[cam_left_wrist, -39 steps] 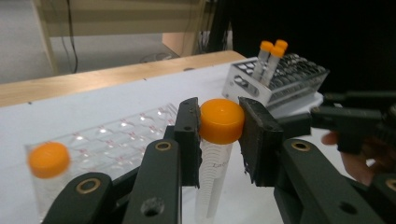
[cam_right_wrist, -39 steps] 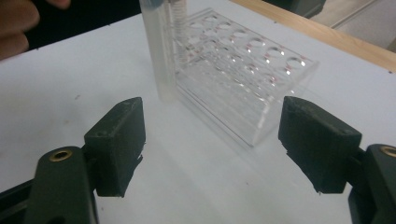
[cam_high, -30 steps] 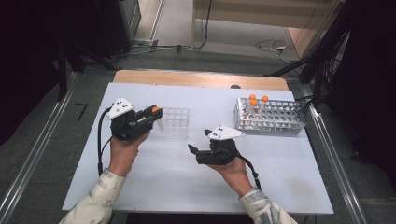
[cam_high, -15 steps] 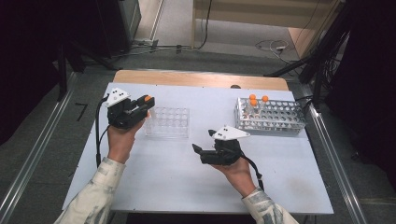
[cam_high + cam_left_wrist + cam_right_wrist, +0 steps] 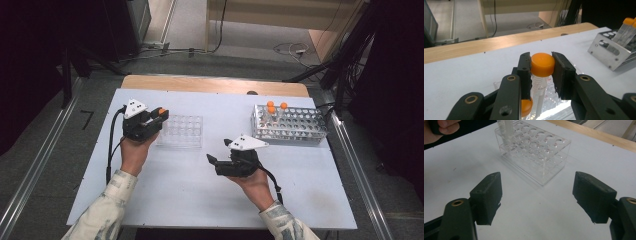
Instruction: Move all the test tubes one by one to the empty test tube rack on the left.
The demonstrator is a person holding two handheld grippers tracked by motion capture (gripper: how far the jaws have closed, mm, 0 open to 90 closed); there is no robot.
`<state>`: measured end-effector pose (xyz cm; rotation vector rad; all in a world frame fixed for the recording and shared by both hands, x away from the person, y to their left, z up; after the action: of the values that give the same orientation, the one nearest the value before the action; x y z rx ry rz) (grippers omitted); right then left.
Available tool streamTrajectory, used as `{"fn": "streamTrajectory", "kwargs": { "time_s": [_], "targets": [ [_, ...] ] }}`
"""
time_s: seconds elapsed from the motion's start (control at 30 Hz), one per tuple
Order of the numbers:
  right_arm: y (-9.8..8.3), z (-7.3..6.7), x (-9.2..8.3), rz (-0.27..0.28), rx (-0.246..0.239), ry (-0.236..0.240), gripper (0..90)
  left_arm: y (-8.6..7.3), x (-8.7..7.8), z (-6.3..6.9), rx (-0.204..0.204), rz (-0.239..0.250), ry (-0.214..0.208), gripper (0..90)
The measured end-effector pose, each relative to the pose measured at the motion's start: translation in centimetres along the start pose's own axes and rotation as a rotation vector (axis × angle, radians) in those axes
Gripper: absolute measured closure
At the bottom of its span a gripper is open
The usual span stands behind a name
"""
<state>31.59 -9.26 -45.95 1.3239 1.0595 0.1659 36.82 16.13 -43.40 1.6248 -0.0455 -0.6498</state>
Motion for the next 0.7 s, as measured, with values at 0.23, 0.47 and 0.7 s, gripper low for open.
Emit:
{"fn": "streamTrajectory", "kwargs": {
  "time_s": [0.23, 0.47, 0.7],
  "targets": [
    [-0.03, 0.07, 0.00, -0.001, 0.001, -0.005, 22.2, -0.78, 0.21, 0.24, 0.025, -0.025, 0.009, 69.6],
    [-0.04, 0.17, -0.05, 0.003, -0.001, -0.004, 22.4, -1.04, 0.20, 0.51, 0.035, -0.021, 0.013, 68.9],
    [-0.05, 0.22, -0.19, 0.004, 0.002, -0.009, 22.4, -1.01, -0.11, 0.58, 0.038, -0.016, 0.020, 62.4]
  ]
}}
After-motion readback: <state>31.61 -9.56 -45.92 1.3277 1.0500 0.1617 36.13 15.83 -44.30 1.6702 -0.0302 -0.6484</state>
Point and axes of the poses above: each handheld gripper's, and its own axes: x roughly forward along the jaws, y roughly out of its top, z roughly to its right, the point moved 5 cm from there along x, roughly forward along the jaws, and after that the axes turned 7 degrees about x, right-handed, at the moved point
